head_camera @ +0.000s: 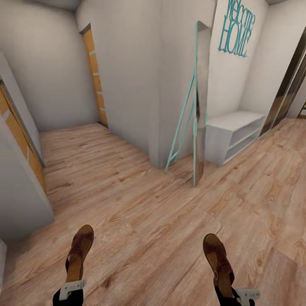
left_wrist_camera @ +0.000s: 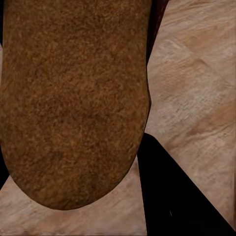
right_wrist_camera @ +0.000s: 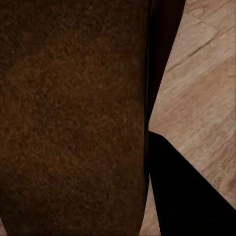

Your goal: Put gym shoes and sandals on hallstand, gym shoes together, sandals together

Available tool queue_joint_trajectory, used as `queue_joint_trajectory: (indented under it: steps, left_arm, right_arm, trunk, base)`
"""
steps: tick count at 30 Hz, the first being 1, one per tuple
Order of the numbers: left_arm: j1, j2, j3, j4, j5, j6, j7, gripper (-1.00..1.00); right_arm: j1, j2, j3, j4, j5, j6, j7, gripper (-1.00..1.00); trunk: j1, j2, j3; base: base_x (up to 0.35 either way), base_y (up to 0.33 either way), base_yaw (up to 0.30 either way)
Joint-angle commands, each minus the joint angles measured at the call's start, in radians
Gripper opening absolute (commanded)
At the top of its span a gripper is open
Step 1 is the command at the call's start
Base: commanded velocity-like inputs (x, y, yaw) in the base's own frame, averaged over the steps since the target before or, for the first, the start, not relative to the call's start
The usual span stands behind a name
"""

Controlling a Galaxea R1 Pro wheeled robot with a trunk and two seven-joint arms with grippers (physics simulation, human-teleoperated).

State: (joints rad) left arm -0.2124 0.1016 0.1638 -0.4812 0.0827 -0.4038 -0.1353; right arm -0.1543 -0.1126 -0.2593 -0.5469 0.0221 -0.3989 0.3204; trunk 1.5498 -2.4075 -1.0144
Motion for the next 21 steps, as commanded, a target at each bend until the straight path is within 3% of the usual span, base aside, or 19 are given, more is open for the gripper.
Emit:
queue_joint_trajectory:
  steps: [1,12,21]
  left_arm:
    - [-0.001,0.000,0.004,0.001,0.006,-0.001,-0.007,-1.00]
    - [-0.001,0.001,0.004,0.001,0.006,-0.001,-0.007,-1.00]
    - [-0.001,0.001,0.003,0.001,0.006,-0.001,-0.007,-1.00]
  right_arm:
    - [0.000,0.001,-0.006,0.001,-0.001,-0.001,0.009,-1.00]
    - [0.000,0.001,-0.006,0.001,-0.001,-0.001,0.009,-1.00]
    - [0.000,0.001,-0.006,0.001,-0.001,-0.001,0.009,-1.00]
  trunk:
    - [0.000,0.000,-0.001]
    - [0.000,0.000,-0.001]
    - [0.000,0.000,-0.001]
  base:
    - [0.000,-0.269,0.276]
    - [-0.139,-0.233,0.276]
    - [-0.062,-0.046,0.276]
